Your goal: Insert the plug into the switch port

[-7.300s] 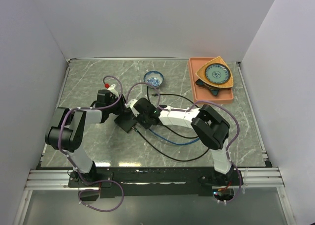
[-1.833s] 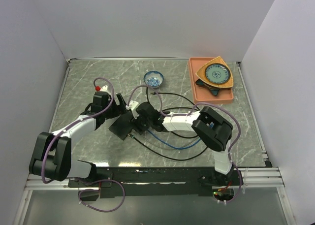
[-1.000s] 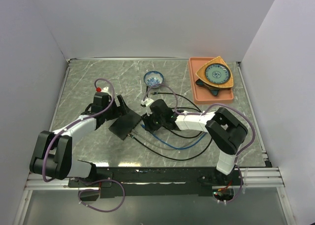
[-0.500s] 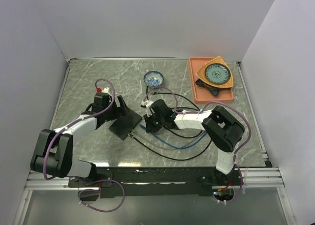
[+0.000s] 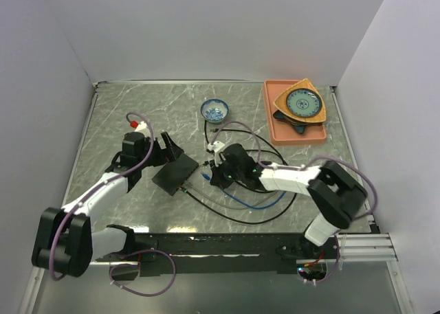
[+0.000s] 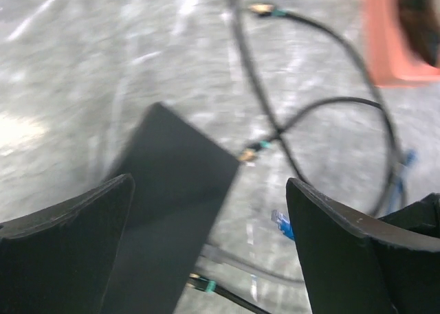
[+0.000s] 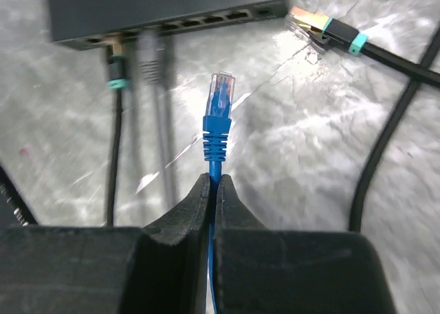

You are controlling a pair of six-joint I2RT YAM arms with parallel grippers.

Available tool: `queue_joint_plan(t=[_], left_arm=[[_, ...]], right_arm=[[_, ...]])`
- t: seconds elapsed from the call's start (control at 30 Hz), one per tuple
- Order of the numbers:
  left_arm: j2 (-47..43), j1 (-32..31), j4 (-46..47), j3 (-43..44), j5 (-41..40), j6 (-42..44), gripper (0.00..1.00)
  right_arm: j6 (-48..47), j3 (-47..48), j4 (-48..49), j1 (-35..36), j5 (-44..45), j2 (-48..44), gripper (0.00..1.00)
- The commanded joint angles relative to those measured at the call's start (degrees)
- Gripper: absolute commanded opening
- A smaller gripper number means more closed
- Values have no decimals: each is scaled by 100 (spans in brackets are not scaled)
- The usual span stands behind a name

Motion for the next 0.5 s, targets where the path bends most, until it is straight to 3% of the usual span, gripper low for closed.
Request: queue_joint_plan(t=[0.0,0.17,0.3,0.47], left_arm=[[-522,14,1126,-314,1119,170,99],[-593,5,2216,-596,2822,65,94],[-602,-30,2674,-710,3450,30,88],[-672,-153,2473,-649,3670,223,81]], right_arm=[[-459,-426,795,389,428,-928,0],[-820,-506,699,1058,1510,-1447,0],[-1075,-330,462,1375,2327,-1465,0],[-944,-242,408,1437,2934,-1447,0]])
